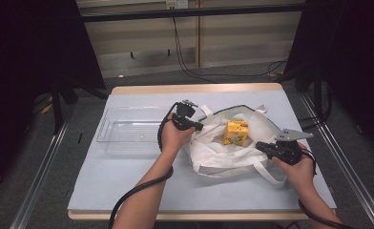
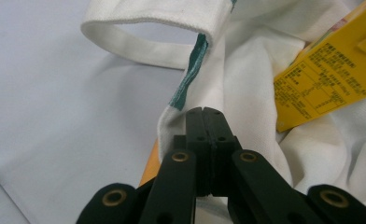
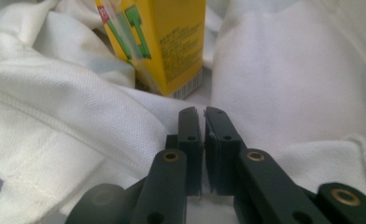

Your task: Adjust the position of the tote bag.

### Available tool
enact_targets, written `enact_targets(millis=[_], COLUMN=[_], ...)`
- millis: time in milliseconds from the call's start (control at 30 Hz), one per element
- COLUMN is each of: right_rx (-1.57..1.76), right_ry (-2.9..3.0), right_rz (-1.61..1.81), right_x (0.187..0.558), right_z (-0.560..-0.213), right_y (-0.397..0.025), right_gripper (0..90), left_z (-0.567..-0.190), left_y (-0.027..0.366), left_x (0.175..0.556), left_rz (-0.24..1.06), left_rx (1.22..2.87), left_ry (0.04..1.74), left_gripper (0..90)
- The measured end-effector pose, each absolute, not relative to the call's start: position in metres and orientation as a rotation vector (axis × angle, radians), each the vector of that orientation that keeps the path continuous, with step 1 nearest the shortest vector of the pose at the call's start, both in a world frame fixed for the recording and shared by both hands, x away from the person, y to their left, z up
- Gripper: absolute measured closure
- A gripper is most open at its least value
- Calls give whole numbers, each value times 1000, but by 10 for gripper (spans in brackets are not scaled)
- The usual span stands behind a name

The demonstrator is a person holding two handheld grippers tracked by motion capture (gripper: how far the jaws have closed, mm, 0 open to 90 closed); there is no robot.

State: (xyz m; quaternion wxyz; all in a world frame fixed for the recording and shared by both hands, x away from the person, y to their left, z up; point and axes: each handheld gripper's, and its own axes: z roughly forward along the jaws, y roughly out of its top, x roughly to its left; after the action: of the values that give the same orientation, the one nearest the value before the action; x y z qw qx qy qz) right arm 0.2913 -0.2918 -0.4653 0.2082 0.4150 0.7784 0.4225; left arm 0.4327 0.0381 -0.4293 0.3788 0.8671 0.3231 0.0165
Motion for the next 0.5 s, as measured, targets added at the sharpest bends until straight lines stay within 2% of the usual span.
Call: enact_targets(millis=[233,500], right_rx=[1154,1172], right_ry=[2129,2125], right_rz=[1218,1246], right_x=[291,286], right_z=[-449,-435], right_y=[-293,-294], right_gripper=[652,444], left_z=[-421,-410], left_y=[36,30], left_x=[431,428], left_rz=[33,9], left_rx=[2212,2210], left_ry=[797,768], left_gripper=[842,715])
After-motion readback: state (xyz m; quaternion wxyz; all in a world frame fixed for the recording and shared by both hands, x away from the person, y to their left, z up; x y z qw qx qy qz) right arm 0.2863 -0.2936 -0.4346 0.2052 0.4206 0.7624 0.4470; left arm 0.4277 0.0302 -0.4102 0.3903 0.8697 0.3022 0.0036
